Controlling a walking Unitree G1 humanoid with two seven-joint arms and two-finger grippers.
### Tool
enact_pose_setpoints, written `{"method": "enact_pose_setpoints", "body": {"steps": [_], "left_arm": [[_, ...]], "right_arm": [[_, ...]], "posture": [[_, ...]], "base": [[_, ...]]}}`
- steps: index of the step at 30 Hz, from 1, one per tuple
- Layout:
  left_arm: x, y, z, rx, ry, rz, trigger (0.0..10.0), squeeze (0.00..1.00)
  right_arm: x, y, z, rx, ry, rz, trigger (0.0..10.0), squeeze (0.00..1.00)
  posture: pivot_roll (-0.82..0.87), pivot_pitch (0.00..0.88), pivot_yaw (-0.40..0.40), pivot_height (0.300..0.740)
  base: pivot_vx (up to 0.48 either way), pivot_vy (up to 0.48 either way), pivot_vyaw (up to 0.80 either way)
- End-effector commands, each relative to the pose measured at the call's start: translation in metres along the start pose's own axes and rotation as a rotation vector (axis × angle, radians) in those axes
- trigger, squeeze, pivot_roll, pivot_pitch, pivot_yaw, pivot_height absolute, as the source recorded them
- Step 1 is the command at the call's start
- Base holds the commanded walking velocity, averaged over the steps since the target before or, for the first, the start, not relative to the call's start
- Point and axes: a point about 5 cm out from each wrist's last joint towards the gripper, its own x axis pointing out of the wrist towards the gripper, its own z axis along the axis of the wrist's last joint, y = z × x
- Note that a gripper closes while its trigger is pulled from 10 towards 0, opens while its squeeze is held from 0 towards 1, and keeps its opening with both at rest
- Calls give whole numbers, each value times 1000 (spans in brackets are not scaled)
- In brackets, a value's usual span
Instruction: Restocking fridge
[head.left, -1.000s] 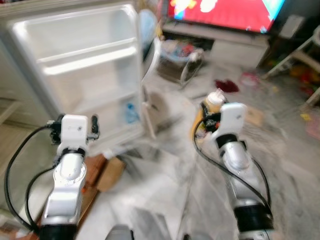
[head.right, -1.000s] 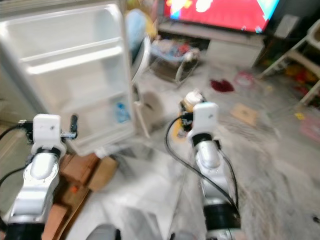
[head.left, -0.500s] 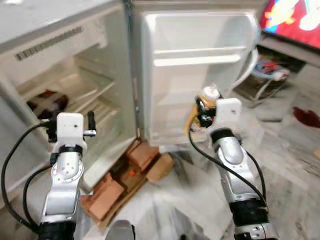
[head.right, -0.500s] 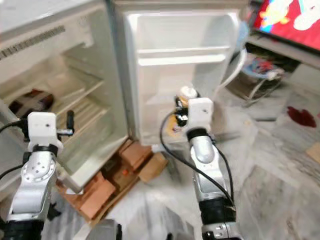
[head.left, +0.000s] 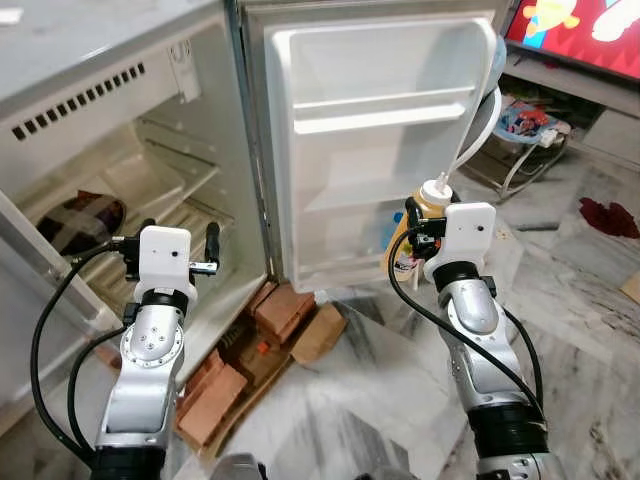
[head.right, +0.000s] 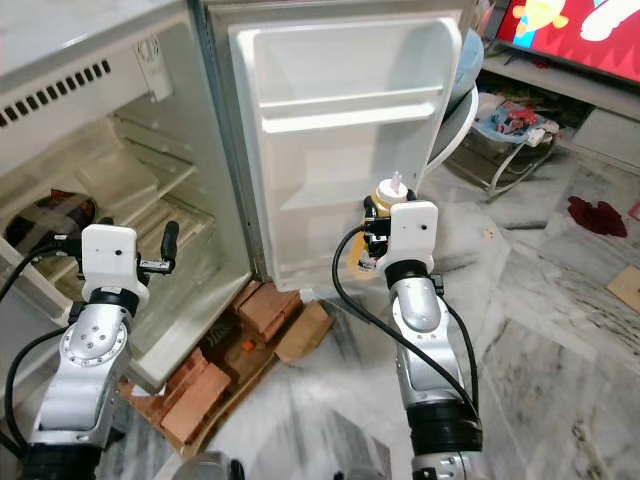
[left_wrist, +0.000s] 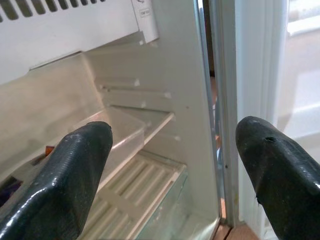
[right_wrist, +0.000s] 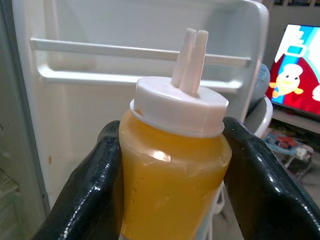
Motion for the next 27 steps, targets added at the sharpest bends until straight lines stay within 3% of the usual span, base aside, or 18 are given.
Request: {"method": "enact_pose_setpoints", "body": {"steps": [1, 13, 27], "left_arm": [[0, 0, 3, -3, -15, -7, 10000, 0], [0, 1, 2, -5, -9, 5, 10000, 0], [1, 4, 1, -4, 4, 51, 10000, 0]], "right_arm": [[2, 1, 3, 9, -13, -1, 10000, 0], [2, 0, 3, 8, -11, 4, 10000, 0], [1, 5, 0, 34, -1, 39, 10000, 0]], "posture": [[88, 51, -37, 740], [87, 52, -37, 740], [91, 47, -35, 740]], "base": [[472, 0, 0], [443, 0, 0], [0, 0, 0]]}}
